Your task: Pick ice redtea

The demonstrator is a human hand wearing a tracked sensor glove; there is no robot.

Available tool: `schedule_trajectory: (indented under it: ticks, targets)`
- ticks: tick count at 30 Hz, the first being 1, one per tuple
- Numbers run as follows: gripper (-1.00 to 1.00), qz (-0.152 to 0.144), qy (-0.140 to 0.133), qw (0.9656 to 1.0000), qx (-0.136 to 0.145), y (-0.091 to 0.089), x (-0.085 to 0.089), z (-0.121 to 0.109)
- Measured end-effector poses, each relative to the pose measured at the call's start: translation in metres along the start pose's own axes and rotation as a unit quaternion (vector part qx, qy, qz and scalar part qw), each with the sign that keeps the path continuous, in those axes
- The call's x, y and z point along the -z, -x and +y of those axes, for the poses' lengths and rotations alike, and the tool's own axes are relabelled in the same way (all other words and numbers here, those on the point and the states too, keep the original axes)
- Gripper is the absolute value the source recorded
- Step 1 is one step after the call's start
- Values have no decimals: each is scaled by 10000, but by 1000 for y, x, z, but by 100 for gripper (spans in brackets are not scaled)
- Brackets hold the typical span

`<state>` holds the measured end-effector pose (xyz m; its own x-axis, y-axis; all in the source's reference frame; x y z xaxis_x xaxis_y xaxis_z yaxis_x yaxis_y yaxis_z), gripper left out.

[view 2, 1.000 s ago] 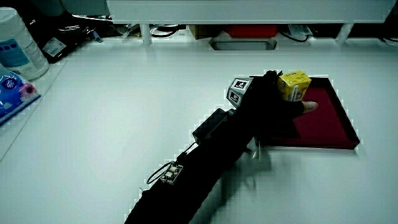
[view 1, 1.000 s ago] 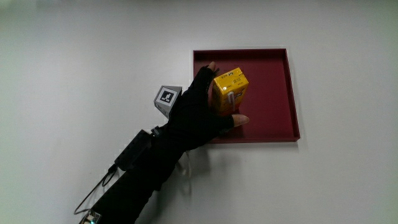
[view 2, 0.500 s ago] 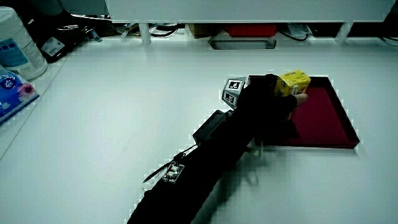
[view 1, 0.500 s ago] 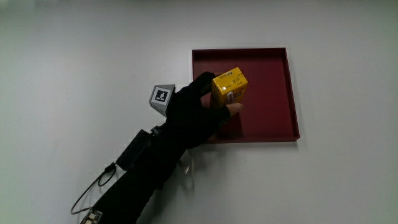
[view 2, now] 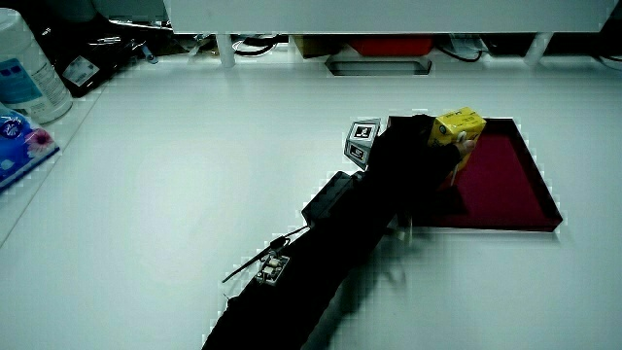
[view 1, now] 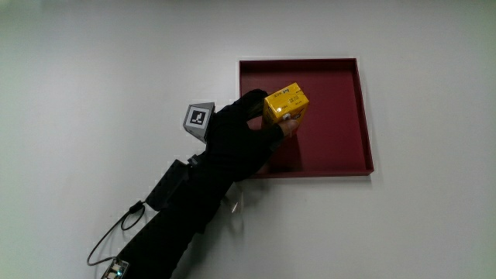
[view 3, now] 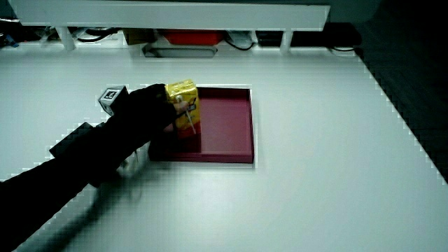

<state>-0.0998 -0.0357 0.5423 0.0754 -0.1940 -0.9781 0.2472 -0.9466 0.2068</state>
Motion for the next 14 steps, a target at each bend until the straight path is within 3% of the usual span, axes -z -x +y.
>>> schedule_trajectory:
  ticks: [5,8,10,14]
  targets:
    - [100,-103,-113,9997,164,-4,-4,-2]
    - [100,-185,-105,9993,319,-15,-7,-2]
    - [100,-490,-70,9976,474,-29,-8,-4]
    - [100,-485,-180,9971,555,-45,-21,-8]
